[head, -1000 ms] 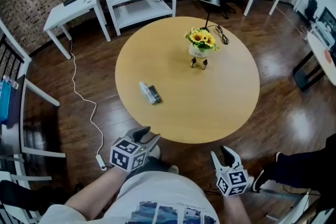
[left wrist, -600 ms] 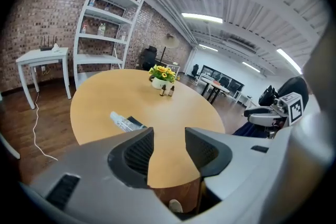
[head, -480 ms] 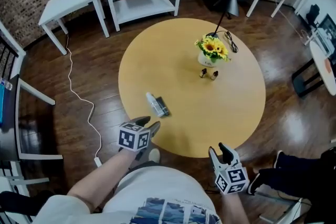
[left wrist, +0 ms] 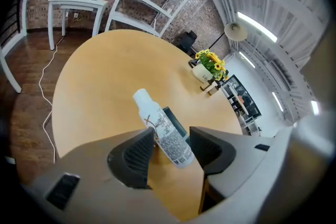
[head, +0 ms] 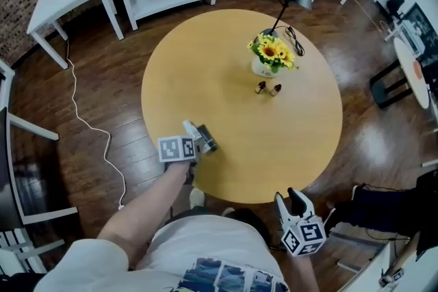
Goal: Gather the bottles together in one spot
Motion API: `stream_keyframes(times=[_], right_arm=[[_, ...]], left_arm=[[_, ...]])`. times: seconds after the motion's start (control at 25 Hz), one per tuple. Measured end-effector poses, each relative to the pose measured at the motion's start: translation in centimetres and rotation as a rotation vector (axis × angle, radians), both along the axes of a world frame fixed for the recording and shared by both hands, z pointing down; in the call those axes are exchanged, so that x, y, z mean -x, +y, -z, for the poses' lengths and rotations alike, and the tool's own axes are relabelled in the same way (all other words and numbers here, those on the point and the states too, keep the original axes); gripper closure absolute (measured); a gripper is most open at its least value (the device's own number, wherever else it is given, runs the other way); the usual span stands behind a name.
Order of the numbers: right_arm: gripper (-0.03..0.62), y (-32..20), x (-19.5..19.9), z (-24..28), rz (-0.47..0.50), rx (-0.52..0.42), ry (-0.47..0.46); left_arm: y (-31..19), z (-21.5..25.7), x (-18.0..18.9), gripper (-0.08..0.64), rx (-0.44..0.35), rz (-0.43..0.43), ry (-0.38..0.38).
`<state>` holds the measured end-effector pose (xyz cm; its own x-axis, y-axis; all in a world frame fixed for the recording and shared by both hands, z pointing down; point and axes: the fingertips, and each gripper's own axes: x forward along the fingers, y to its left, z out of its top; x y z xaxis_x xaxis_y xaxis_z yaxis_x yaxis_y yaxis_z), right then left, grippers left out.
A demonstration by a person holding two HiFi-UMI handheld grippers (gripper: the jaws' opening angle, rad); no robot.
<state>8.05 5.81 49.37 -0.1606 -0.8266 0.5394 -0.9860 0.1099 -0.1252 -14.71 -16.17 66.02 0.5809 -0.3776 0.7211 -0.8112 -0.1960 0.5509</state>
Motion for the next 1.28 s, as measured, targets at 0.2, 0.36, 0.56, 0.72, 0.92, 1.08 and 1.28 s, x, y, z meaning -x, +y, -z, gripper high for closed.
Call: stream_keyframes(times=[0.2, 0.36, 0.56, 0.72, 0.92, 1.08, 1.28], right_arm=[[0.399, -0.2, -1.0, 0.4, -0.021, 0.026, 0.008], [0.399, -1.2, -2.6, 1.1, -0.013, 0.009, 0.014], [0.399, -2.0, -3.8, 1.3, 0.014, -0.005, 0.014], [0.399, -2.1, -4.9, 1.4, 0.036, -0.011, 0.008], [0.4, -3.7, -4.5, 3.2, 0.11, -0.058, -0.079], [0.407, -6.8, -2.8, 4.9, 0.209, -0.091, -0.194], [0.397, -9.9, -1.2, 7.5, 0.286, -0.092, -0.403]], left_arm=[[-1.0, -2.1, -0.1, 0.307, 0.034, -0.018, -0.069], [-1.1, -2.1, -1.1, 0.371, -0.003, -0.046, -0.094], [-1.4, -1.5, -0.5, 0.385, -0.073, -0.038, -0.121], [-0.9, 0.9, -0.7, 0.385, -0.151, -0.015, -0.083], [2.6, 8.1, -4.8, 0.385, -0.309, -0.131, 0.052], [6.6, 13.6, -10.0, 0.385, -0.427, -0.299, 0.155], [11.7, 19.2, -16.2, 0.385, -0.578, -0.496, 0.234]])
